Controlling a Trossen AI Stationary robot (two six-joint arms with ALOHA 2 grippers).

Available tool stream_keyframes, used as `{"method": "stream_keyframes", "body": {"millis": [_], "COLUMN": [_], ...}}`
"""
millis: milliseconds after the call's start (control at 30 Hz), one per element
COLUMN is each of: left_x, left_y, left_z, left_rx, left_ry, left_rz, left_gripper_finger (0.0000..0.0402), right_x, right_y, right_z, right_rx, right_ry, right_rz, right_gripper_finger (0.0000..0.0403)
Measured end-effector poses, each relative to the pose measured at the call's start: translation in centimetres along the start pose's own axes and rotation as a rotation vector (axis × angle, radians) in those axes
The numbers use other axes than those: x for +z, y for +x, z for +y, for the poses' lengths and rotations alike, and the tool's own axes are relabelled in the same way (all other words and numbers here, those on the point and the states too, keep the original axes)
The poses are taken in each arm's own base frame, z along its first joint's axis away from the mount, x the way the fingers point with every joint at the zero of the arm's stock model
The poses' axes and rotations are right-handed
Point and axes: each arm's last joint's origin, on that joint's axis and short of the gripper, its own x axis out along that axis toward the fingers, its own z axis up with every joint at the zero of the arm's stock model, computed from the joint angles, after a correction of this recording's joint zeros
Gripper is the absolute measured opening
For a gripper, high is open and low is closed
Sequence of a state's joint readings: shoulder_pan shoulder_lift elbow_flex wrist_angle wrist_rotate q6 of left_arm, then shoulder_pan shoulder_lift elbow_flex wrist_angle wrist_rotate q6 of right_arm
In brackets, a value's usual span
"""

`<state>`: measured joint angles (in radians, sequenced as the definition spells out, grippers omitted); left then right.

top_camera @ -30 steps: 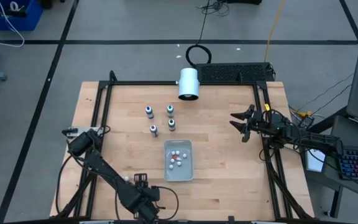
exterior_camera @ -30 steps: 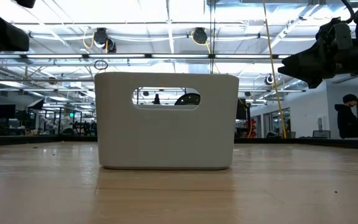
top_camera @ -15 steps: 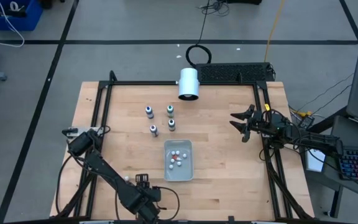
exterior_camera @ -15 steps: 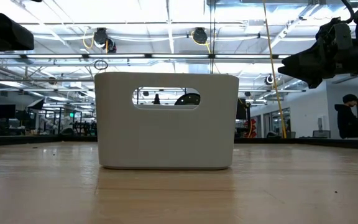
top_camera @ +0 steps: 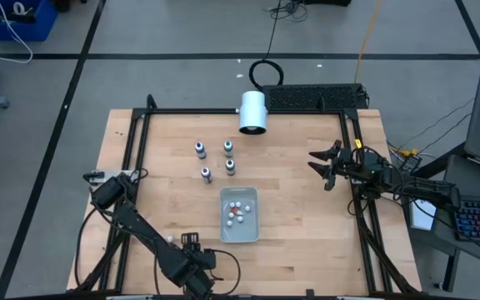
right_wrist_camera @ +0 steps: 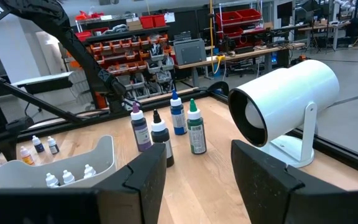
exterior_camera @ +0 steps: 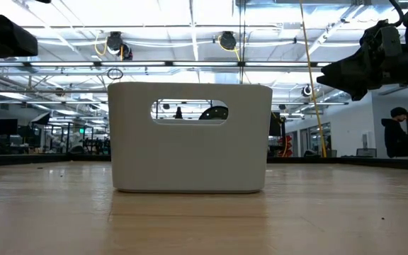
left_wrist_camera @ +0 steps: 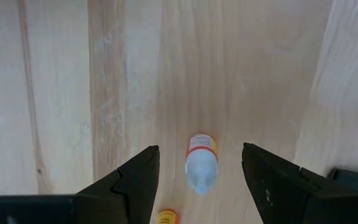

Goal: Pick & Place food coloring
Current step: Put the small orange food coloring bottle into the gray bin

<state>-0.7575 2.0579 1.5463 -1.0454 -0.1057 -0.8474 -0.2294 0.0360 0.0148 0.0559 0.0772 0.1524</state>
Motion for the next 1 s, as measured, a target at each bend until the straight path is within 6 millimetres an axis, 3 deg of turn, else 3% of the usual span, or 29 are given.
{"method": "stream_keyframes", "body": {"millis": [300, 567, 1000], "left_x": [-0.3, -1.0, -0.7], "left_y": [0.0, 1.9, 1.9], "left_z": [-0.3, -0.1, 0.1], "left_rx": [-0.002, -0.045, -0.049], "left_ry": [-0.006, -0.013, 0.027], "left_rz": [0.002, 0.033, 0.025], "left_gripper_finger": [0.0227, 0.0227, 0.0227], "right_x": [0.0, 0.0, 0.0], "right_y": [0.0, 0.0, 0.0], "right_z": [0.0, 0.0, 0.0], "right_rx": [0.000, 0.000, 0.000], "right_ry": [0.000, 0.000, 0.000], "right_rz": [0.000, 0.000, 0.000], "right_gripper_finger": [0.0169, 0.0169, 0.0169]}}
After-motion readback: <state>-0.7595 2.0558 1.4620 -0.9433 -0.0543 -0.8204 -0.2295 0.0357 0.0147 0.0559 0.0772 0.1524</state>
